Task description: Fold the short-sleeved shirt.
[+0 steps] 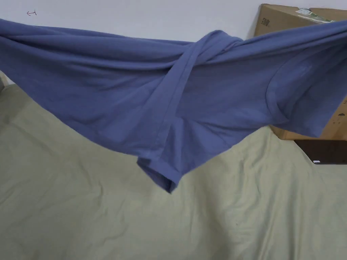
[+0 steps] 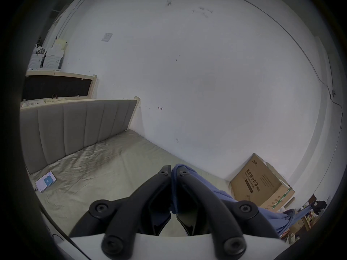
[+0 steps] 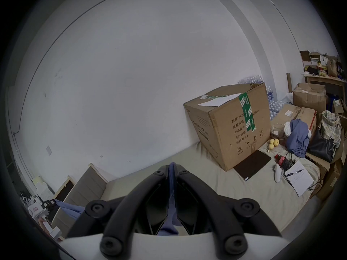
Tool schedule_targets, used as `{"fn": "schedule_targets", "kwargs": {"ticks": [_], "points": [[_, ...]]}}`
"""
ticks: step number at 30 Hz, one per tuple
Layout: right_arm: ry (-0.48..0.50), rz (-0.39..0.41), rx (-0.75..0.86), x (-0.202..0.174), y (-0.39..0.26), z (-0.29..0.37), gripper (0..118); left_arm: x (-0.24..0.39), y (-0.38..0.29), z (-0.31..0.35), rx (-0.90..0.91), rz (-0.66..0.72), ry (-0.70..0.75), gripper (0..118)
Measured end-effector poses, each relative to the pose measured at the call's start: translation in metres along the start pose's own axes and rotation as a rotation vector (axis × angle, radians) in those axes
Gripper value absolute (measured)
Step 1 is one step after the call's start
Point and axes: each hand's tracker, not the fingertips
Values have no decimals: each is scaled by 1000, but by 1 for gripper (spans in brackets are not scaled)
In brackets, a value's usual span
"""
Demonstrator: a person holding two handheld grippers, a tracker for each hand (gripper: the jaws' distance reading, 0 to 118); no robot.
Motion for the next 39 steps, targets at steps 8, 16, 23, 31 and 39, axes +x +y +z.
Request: {"fn": "schedule_targets", "kwargs": {"ticks": [8, 16, 23, 31, 39], "points": [[-59, 36, -49, -6, 3, -32, 4, 14, 4, -25, -28, -26, 40, 0], [-157, 104, -53, -40, 29, -115, 4, 61, 27, -102, -39, -113, 99, 0], [-256, 134, -6, -65, 50, -216, 4, 107, 47, -193, -4, -229, 165, 0], [-271, 68, 10, -38, 19, -297, 4, 100, 8, -271, -83, -295, 192, 0], [-302, 25, -237, 37, -107, -289, 4, 15, -110, -260, -341, -235, 210, 0]]}}
